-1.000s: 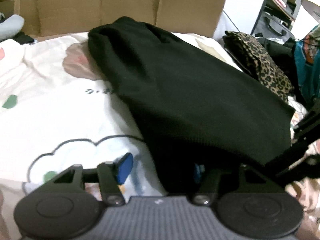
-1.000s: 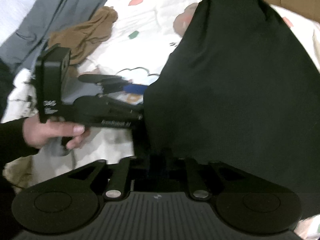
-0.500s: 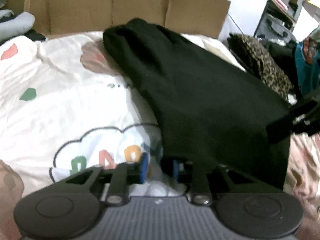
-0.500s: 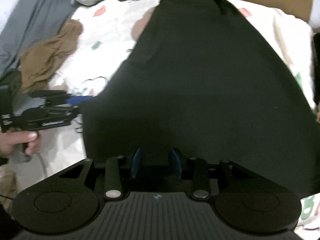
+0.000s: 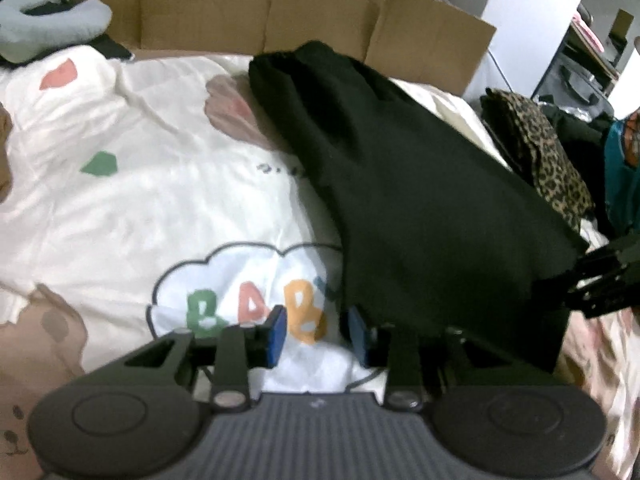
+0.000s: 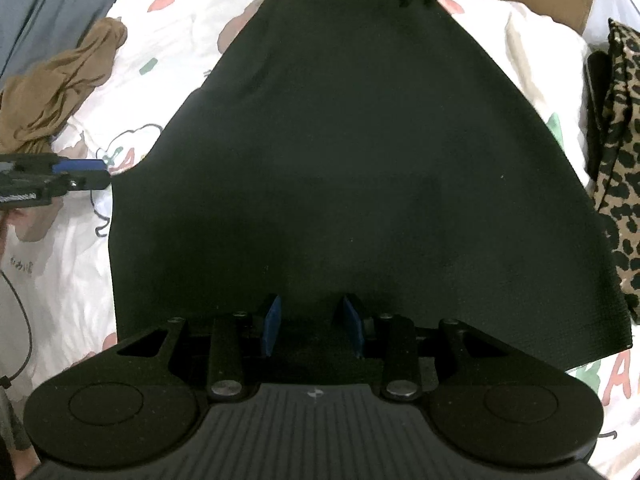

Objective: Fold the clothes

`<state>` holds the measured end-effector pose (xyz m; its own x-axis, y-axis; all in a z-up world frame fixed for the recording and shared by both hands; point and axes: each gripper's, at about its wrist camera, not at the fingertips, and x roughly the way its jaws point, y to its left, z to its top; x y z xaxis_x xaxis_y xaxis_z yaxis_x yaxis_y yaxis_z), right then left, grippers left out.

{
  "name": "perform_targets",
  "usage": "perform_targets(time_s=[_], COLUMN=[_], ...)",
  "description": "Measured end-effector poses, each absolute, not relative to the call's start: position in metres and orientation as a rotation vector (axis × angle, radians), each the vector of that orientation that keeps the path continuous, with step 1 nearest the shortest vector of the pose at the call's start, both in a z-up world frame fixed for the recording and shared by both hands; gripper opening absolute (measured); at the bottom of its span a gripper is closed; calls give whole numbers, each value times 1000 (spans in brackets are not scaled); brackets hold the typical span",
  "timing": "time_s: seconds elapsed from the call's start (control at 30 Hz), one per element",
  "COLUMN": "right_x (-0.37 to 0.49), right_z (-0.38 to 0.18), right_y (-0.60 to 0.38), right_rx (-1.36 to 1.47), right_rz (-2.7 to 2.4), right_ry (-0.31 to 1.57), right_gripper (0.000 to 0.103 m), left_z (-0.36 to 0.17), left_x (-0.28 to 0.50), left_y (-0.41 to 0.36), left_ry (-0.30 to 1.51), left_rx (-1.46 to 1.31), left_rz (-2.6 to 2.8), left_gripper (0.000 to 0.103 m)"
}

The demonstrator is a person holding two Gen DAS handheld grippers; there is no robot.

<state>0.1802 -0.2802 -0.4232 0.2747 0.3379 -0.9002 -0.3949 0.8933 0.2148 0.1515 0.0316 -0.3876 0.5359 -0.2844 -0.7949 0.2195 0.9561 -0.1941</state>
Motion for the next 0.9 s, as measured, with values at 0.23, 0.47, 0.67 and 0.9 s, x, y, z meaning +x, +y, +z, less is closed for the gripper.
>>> perform_targets(time_s=[0.23,0.47,0.67,0.9], right_x=[187,194,201,197], right_z=[-414,-413,-421,-433], right_y=[-281,-285,-294,-310], right_rx=[-63,-59,-70,-98], right_rz=[474,443,391,342], right_ry=[1130,1090,1082,1107], right_gripper=[41,41,41,40], left_z=[-356,-370,-403,-425], left_x=[147,155,154,136], left_y=[29,-4,-30,-35], left_ry=[895,895,958,1033], left_rx=[-48,-87,-73,-38], left_rz=[-295,-349,-410,-425], left_gripper=[42,42,41,42])
